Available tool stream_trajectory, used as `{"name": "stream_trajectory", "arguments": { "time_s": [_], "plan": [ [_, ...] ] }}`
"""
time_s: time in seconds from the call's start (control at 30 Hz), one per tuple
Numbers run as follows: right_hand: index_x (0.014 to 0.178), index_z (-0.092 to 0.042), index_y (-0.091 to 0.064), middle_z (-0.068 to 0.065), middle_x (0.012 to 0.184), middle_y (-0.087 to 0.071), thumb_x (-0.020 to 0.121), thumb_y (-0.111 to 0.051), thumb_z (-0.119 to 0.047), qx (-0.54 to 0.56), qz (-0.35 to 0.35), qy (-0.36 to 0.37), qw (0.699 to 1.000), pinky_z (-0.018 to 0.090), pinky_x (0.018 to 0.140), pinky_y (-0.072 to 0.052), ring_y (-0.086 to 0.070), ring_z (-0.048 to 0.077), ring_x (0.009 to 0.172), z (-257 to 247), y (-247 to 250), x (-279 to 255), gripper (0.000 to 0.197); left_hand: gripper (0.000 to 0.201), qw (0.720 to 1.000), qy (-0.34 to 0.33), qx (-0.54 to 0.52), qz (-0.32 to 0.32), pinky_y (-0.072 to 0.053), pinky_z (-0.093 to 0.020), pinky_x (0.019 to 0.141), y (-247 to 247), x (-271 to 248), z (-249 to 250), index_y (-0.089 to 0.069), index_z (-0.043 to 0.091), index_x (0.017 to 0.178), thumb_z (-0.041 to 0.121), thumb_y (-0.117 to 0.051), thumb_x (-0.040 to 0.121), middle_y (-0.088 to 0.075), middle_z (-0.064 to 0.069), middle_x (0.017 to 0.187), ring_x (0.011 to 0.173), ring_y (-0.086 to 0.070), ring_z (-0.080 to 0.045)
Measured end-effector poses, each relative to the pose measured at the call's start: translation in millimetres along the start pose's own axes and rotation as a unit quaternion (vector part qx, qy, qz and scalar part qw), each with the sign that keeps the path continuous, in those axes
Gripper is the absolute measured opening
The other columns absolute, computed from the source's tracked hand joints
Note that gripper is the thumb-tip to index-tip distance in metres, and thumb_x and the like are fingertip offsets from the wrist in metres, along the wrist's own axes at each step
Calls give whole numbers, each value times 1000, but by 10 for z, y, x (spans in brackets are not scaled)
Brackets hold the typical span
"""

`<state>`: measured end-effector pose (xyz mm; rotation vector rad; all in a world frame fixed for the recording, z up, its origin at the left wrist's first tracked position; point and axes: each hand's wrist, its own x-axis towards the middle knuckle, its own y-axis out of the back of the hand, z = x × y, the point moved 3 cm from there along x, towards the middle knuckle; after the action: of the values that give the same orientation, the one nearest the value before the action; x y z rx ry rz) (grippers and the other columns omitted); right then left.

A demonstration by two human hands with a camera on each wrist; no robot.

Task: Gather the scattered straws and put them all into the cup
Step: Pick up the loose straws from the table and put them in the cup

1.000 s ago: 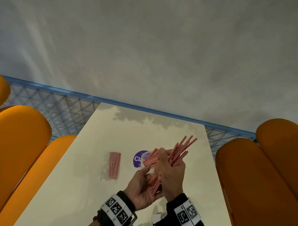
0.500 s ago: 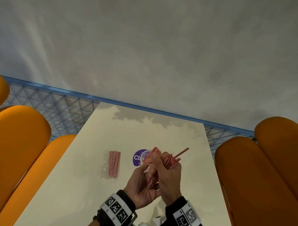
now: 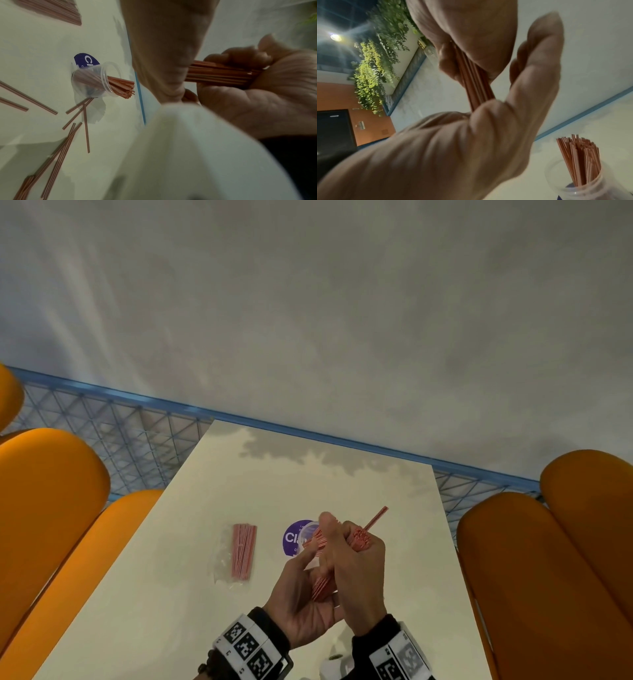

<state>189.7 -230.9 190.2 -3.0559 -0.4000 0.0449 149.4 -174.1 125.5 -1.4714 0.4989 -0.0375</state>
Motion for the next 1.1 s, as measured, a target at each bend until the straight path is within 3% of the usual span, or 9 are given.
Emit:
{"name": "stream_trajectory", "arguments": {
  "time_s": [0.13,0.23,0.33,0.4,0.57,0.7,0.97,1.03,1.1],
  "plan": [
    [66,3,-61,33,66,-60,72,-79,-42,-21,-23,28,999,49,80,-57,-59,43,62,-43,-14,12,49,51,999,-9,33,0,-54,-49,83,-29,-10,26,-65,-8,115,37,-53,94,-70,-25,108,98,-68,-39],
    [61,0,-65,20,56,-64,78,-78,-35,-36,-48,9,998,48,83,-57,-62,34,57,-31,-20,13,41,54,998,-6,61,7,-46,-52,98,-1,-4,59,-59,-2,126,41,-55,93,-65,-23,118,111,-61,-40],
    [66,2,-67,15,50,-59,80,-77,-36,-36,-66,-17,997,45,70,-58,-55,24,49,-16,-4,-4,42,58,992,0,121,30,-26,-57,113,11,-38,91,-57,2,131,42,-58,89,-57,-21,129,121,-52,-40],
    [74,6,-65,14,47,-52,83,-72,-41,-20,-60,-35,997,36,58,-52,-49,23,46,-19,2,-16,49,58,992,20,126,20,-31,-54,109,19,-58,72,-59,2,130,45,-52,92,-58,-23,128,118,-54,-40],
    [66,9,-61,15,47,-54,83,-69,-42,-13,-51,3,999,34,63,-54,-52,24,46,-167,-10,-58,54,62,994,-2,109,20,-27,-52,112,65,-65,41,-53,-2,133,43,-55,90,-58,-24,126,121,-50,-39],
    [66,-2,-64,18,54,-64,81,-75,-32,-39,-78,41,995,42,76,-55,-60,32,51,-220,-42,-97,36,54,998,-29,55,11,-45,-51,96,-7,-80,55,-60,-2,120,44,-48,97,-65,-22,117,112,-60,-38],
    [61,4,-51,4,43,-43,96,-55,-37,-6,-52,-50,997,34,55,-45,-45,22,45,-126,-22,-28,54,77,993,-37,99,43,-34,-51,112,3,-170,56,-58,-8,126,60,-53,89,-62,-26,118,114,-56,-40],
    [51,-5,-46,6,44,-40,97,-51,-39,31,-59,-74,995,35,56,-46,-46,20,45,-75,52,-24,58,68,973,-32,223,49,-48,-47,100,25,-247,89,-64,-3,119,57,-59,87,-65,-21,105,99,-61,-34],
    [50,-7,-48,10,49,-46,96,-55,-40,23,-80,-83,993,36,63,-52,-54,18,49,51,111,-49,57,37,918,-4,395,44,-54,-30,68,36,-312,143,-73,9,88,44,-76,78,-67,-10,75,64,-61,-21]
  ]
}}
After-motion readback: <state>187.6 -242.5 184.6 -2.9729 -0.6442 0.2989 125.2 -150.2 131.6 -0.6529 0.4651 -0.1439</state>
